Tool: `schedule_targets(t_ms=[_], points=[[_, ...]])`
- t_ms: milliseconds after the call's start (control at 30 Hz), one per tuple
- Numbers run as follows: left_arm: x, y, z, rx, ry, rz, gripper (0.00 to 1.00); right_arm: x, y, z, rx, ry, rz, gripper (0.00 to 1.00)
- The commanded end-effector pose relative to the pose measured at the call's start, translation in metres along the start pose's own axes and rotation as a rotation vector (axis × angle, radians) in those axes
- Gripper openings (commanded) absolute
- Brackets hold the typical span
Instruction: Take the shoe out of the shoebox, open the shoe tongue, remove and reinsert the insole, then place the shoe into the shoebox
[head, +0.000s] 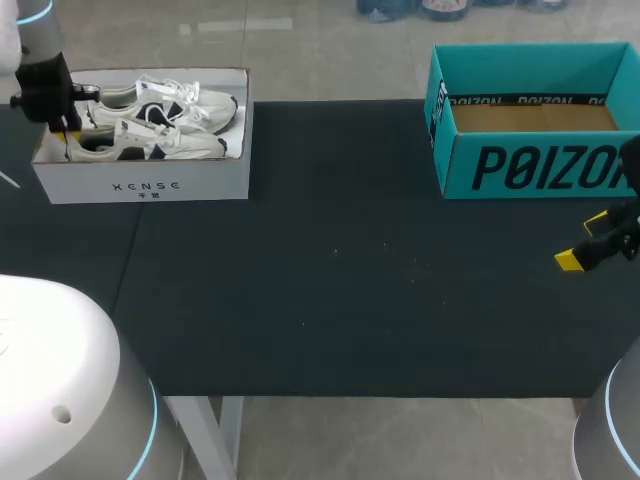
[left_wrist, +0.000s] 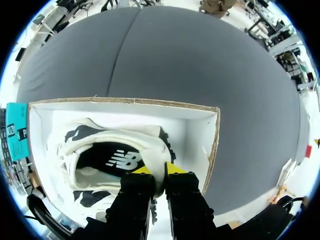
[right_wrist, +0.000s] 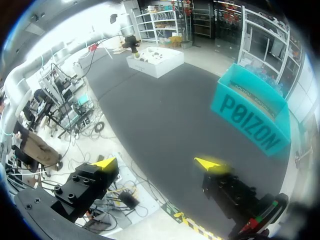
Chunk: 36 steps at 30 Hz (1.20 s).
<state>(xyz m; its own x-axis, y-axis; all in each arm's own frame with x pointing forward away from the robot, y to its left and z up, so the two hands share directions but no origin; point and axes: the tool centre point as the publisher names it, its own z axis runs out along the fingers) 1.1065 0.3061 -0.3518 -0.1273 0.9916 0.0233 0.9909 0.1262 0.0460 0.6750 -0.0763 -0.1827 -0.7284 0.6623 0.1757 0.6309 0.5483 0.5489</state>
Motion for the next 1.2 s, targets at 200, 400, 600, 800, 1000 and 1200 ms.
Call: schedule_targets(t_ms=[200,400,600,800,1000,1200], points=[[0.004,-0.001,-0.03,-0.065,-0.005,-0.01,0.0,0.003,-0.004,-0.001,-0.005,-0.007,0.001,1.0],[0.003,0.002,-0.053,-0.116,-0.013,-0.009,0.0,0.003,-0.004,-0.001,-0.005,-0.007,0.001,1.0],[-0.004,0.005,-0.084,-0.178,-0.028,0.0,0.0,0.003,-0.004,-0.001,-0.005,-0.007,0.001,1.0],[-0.017,0.002,-0.115,-0.225,-0.039,0.015,0.0,0.003,-0.004,-0.001,-0.005,-0.007,0.001,1.0],[-0.04,-0.012,-0.139,-0.235,-0.055,0.022,0.0,0.003,-0.004,-0.001,-0.005,-0.007,0.001,1.0],[-0.082,-0.042,-0.154,-0.252,-0.048,0.037,0.0,0.003,-0.004,-0.001,-0.005,-0.007,0.001,1.0]])
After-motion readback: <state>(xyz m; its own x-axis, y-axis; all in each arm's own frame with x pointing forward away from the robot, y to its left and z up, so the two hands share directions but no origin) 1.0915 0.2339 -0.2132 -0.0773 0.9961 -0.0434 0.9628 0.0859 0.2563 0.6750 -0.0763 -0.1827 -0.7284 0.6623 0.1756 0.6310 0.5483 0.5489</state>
